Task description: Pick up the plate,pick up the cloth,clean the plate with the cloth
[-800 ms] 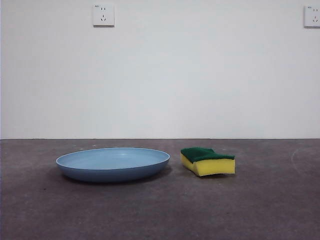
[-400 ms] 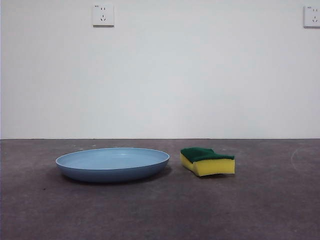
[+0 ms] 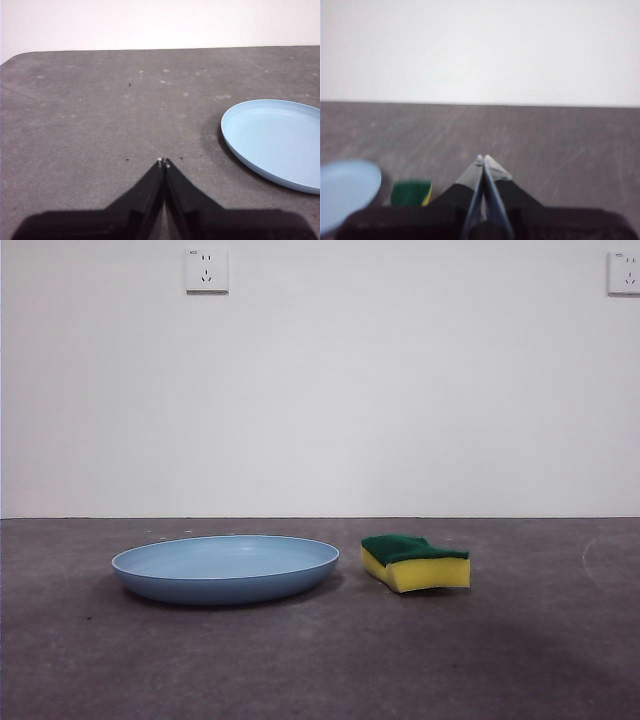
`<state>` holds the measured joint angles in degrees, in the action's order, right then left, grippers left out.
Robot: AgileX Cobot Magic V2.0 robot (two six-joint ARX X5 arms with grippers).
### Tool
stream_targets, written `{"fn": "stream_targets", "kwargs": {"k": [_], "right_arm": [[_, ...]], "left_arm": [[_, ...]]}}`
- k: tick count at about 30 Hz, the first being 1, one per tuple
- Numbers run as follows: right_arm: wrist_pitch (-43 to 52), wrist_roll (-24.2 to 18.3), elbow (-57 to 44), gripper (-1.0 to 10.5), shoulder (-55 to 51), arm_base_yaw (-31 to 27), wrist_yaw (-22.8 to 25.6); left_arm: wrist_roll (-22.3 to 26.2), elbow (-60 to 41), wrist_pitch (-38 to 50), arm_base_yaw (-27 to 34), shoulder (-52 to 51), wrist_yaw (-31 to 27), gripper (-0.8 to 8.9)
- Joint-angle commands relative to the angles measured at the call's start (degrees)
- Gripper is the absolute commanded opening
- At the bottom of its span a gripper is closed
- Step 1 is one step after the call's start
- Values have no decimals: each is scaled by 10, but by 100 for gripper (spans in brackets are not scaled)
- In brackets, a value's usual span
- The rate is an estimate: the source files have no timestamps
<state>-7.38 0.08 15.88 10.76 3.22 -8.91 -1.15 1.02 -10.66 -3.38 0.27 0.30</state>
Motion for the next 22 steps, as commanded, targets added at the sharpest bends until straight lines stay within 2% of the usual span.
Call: {"fn": "stream_targets", "kwargs": {"k": [1,7,22], "right_arm": [[4,0,-54,2,-27,-5,-1],[4,6,-121,1,-70,-5,-2],[-27,35,-155,1,-107,-5,5]], "left_arm": [[-5,-8,0,2,-2,-1,-3],[-5,-8,0,2,-2,-1,-3],[-5,-8,0,2,-2,-1,-3]]}}
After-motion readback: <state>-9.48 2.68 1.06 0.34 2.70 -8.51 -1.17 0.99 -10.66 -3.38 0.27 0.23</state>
